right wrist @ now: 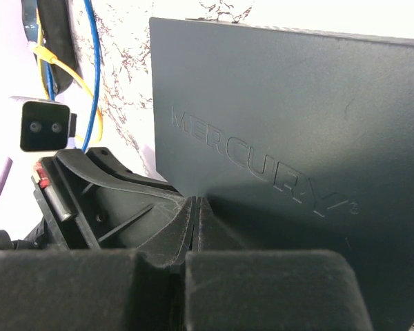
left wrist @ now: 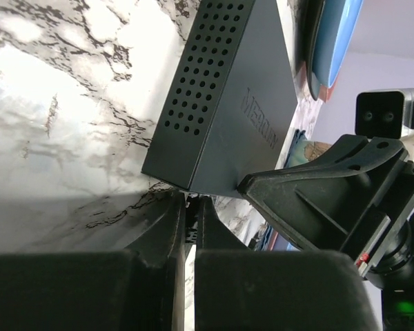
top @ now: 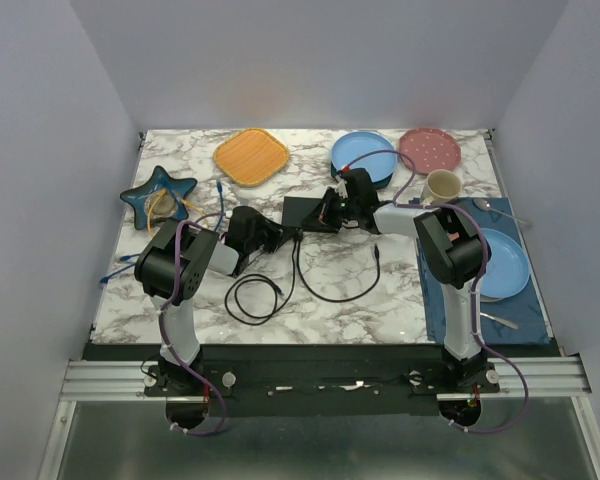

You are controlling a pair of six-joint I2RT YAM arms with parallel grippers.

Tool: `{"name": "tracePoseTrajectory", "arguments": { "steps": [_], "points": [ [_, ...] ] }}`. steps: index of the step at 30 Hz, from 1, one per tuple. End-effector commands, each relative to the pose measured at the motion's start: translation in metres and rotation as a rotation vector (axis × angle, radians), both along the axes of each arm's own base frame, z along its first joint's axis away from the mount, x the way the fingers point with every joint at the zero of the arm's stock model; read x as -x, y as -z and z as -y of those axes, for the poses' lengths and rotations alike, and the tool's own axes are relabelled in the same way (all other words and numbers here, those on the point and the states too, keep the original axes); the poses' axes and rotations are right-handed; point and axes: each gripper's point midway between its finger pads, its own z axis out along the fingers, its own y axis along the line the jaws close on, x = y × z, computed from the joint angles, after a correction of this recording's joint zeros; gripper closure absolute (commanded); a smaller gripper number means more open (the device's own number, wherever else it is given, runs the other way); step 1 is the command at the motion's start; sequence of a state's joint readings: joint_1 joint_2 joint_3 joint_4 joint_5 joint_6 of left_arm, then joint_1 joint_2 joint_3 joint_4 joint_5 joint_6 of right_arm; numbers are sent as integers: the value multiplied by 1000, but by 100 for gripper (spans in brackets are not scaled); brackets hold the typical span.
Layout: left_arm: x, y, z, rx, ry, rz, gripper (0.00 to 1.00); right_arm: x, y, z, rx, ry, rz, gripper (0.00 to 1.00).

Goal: Pull the plug from the switch port

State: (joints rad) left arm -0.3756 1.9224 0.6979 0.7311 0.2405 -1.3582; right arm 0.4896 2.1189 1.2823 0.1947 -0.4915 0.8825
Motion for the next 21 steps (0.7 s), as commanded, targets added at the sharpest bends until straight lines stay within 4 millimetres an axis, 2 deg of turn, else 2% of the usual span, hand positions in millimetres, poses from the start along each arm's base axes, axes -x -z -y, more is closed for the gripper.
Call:
{"name": "tracePoseTrajectory", "arguments": {
  "steps": [1, 2, 3, 5, 6, 9, 13, 17, 18, 21],
  "points": [
    [32, 63, -21, -132, -26, -183, 100, 9, 13, 11, 59, 15, 4, 99],
    [34, 64, -21, -131, -25, -186, 100, 11, 9, 12, 66, 18, 16, 99],
    [33, 64, -21, -131, -25, -184, 100, 10, -5, 13, 61, 21, 51, 99],
    [32, 64, -20, -127, -23, -182, 100, 16, -6, 16, 95, 17, 70, 99],
    [32, 64, -20, -124, -21, -181, 100, 19, -15, 16, 97, 13, 90, 99],
    [32, 65, -20, -119, -26, -181, 100, 30, -12, 17, 129, -5, 87, 99],
    [32, 64, -19, -117, -21, -178, 100, 38, 3, 20, 181, -12, 48, 99],
    [36, 65, -20, -115, -19, -183, 100, 35, 16, 19, 213, -18, 7, 99],
    [36, 65, -20, -117, -18, -181, 100, 30, 13, 17, 211, -17, 17, 99],
    [37, 64, -20, -119, -15, -180, 100, 31, 22, 22, 259, -17, -17, 99]
  ]
}}
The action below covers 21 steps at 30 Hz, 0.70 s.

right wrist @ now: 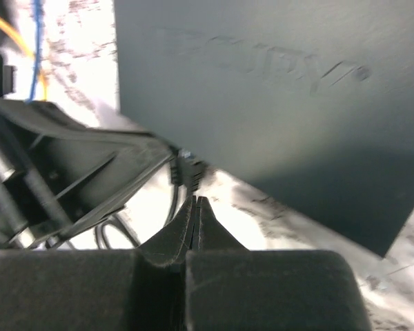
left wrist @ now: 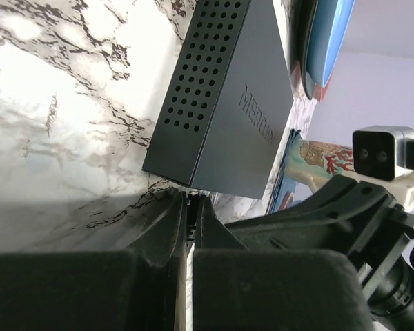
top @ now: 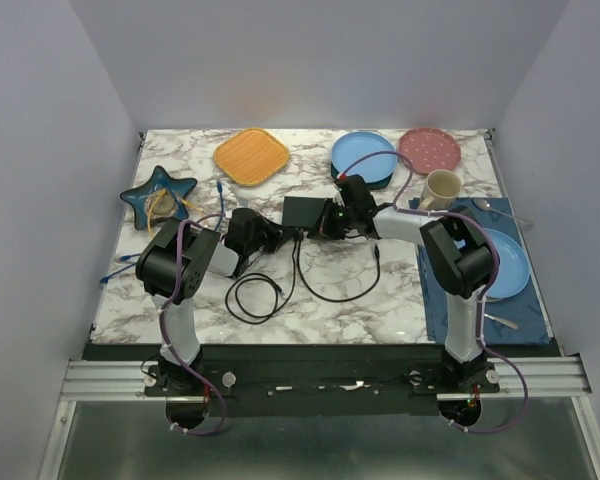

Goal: Pull the plug from the switch port

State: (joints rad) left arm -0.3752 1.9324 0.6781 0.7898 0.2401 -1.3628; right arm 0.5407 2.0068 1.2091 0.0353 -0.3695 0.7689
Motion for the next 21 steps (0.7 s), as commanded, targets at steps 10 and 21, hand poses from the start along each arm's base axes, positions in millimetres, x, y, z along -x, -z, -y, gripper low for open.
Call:
{"name": "tracePoseTrajectory", "arguments": {
  "steps": [10, 21],
  "points": [
    [45, 66, -20, -137, 14, -208, 100, -27, 25, 4, 144, 35, -43, 99],
    [65, 61, -26, -168, 41, -211, 100, -32, 21, 2, 140, 40, -30, 99]
  ]
}}
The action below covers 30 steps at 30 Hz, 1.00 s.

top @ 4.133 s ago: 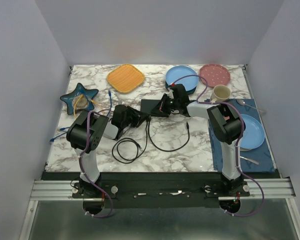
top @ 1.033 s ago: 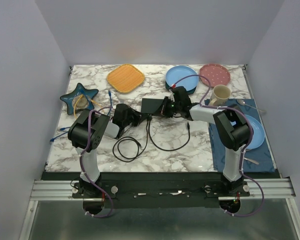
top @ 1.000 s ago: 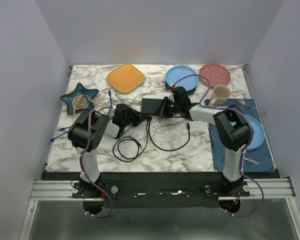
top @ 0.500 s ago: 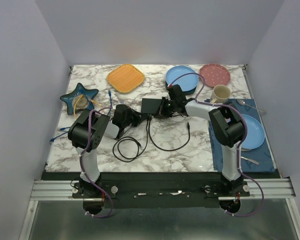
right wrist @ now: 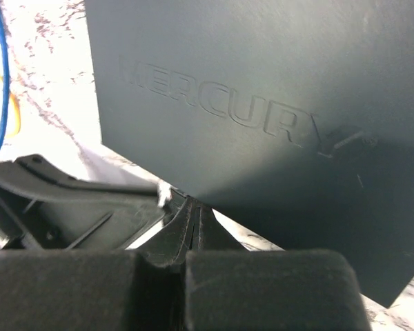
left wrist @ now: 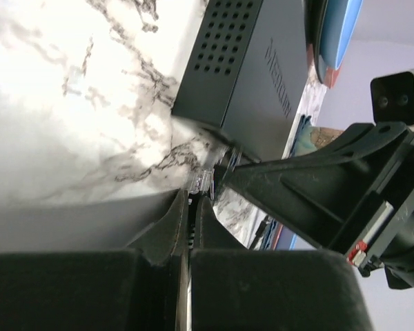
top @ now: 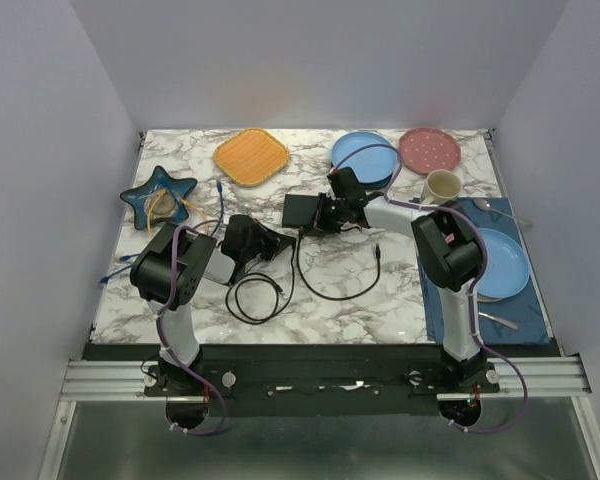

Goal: Pull the plug from the switch port

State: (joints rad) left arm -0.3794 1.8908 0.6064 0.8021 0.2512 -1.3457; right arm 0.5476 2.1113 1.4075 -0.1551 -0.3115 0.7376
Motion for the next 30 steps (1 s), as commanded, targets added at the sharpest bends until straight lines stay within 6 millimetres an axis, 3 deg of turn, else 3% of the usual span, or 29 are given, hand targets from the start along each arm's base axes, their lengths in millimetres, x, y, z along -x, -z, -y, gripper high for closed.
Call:
{"name": "tracePoseTrajectory", "arguments": {
  "steps": [1, 3, 6, 8, 9, 10, 12, 14, 15, 17, 19, 20, 22, 23, 25, 26, 28, 29, 30],
  "points": [
    [45, 52, -22, -156, 19, -188, 100, -12, 11, 7, 43, 29, 14, 99],
    [48, 50, -25, -165, 19, -189, 100, -12, 6, 7, 42, 30, 23, 99],
    [45, 30, -31, -200, 10, -144, 100, -11, -1, 12, 51, 42, 43, 99],
    [34, 0, -35, -228, 11, -60, 100, -9, -17, 17, 51, 60, 74, 99],
    [36, -2, -44, -267, -6, -76, 100, -8, -23, 20, 51, 69, 88, 99],
    [31, -29, -47, -262, -23, -17, 100, -11, -42, 23, 41, 88, 133, 99],
    [25, -50, -62, -302, -49, 15, 100, -3, -47, 30, 47, 95, 148, 99],
    [13, -90, -79, -327, -105, 94, 100, 0, -66, 37, 42, 105, 193, 99],
    [11, -94, -99, -363, -142, 82, 100, 7, -62, 42, 51, 108, 188, 99],
    [1, -126, -120, -381, -202, 139, 100, 12, -75, 47, 38, 119, 219, 99],
    [-2, -128, -157, -439, -274, 98, 100, 22, -69, 51, 35, 116, 209, 99],
    [-11, -141, -172, -451, -313, 104, 100, 27, -68, 52, 30, 113, 206, 99],
    [-15, -139, -206, -492, -388, 52, 100, 37, -67, 56, 16, 112, 204, 99],
    [-22, -150, -228, -520, -452, 58, 100, 42, -67, 55, 11, 105, 204, 99],
    [-27, -154, -252, -558, -514, 33, 100, 47, -71, 55, -1, 99, 217, 99],
    [-33, -171, -273, -575, -574, 45, 100, 53, -66, 56, 5, 92, 209, 99],
    [-36, -170, -301, -635, -656, -2, 100, 57, -70, 58, 4, 86, 219, 99],
    [-42, -184, -321, -649, -718, -2, 100, 59, -70, 58, 2, 84, 222, 99],
    [-38, -179, -336, -679, -769, -59, 100, 63, -67, 61, 8, 81, 218, 99]
  ]
}}
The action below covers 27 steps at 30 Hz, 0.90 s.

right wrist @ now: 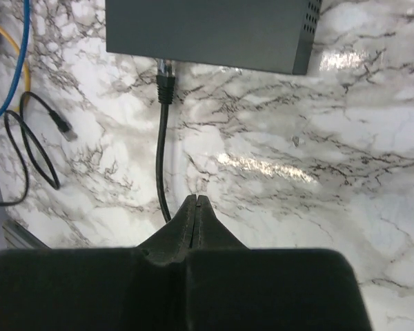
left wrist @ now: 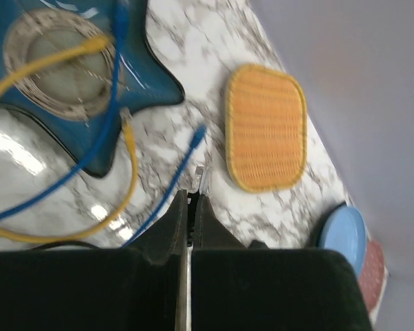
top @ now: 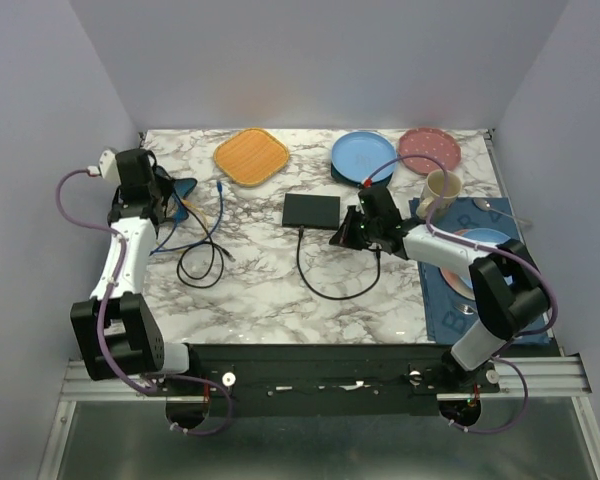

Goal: Pull the plug from the switch port

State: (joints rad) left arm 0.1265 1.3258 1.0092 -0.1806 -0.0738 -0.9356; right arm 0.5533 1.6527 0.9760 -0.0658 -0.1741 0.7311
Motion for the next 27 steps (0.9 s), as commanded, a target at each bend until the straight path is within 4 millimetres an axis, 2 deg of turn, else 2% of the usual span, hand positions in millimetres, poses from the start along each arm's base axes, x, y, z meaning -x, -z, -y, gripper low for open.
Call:
{"name": "tracePoseTrajectory", "arguments": {
  "steps": [1, 2, 3, 4, 5, 6, 8, 9, 10, 11, 12, 13, 14, 15, 16, 17, 18, 20, 21, 23, 24, 27],
  "points": [
    [1, 14, -74, -119, -249, -178, 96, 3, -17, 1, -19, -8, 75, 99],
    [-2, 15, -82, -124, -268, -201, 86, 4, -18, 1, -20, -10, 78, 99],
    [-5, 8, -87, -124, -276, -224, 64, 5, -17, 2, -16, -12, 79, 99],
    [-11, 20, -85, -113, -246, -270, 52, 5, -18, 2, -15, -14, 84, 99],
    [-14, 19, -83, -109, -228, -280, 40, 4, -20, 3, -13, -13, 94, 99],
    [-17, 14, -80, -106, -210, -279, 19, 4, -20, 4, -8, -12, 97, 99],
    [-18, 11, -71, -79, -171, -258, 1, 2, -21, 5, -2, -7, 105, 99],
    [-18, 14, -65, -69, -151, -242, 1, 1, -21, 4, -3, -9, 105, 99],
    [-16, 4, -57, -65, -133, -206, 1, -1, -24, 2, -7, -8, 111, 99],
    [-15, 3, -46, -51, -98, -189, 1, -3, -25, 1, -10, -9, 111, 99],
    [-14, 7, -36, -46, -71, -172, 1, -4, -23, 0, -7, -8, 105, 99],
    [-13, -5, -11, -46, -8, -122, 1, -6, -22, -1, -7, -5, 103, 99],
    [-11, -7, 9, -26, 54, -96, 1, -12, -27, -4, -16, 3, 110, 99],
    [-10, 3, 28, -16, 105, -64, 1, -15, -28, -6, -19, 9, 109, 99],
    [-6, -4, 51, -1, 165, -16, 4, -19, -23, -8, -15, 16, 94, 99],
    [-1, -2, 91, 29, 253, 10, 6, -26, -32, -13, -31, 22, 108, 99],
    [7, 10, 118, 69, 330, 36, 9, -31, -33, -16, -35, 26, 106, 99],
    [19, 18, 154, 130, 424, 75, 11, -38, -27, -20, -43, 27, 79, 99],
    [31, 29, 183, 178, 490, 92, 13, -48, -39, -25, -65, 27, 96, 99],
    [43, 43, 207, 201, 552, 88, 14, -58, -34, -28, -77, 24, 68, 99],
    [54, 53, 224, 204, 598, 88, 14, -68, -44, -33, -96, 18, 81, 99],
    [67, 77, 245, 204, 646, 60, 15, -79, -27, -38, -94, 3, 19, 99]
  ]
}}
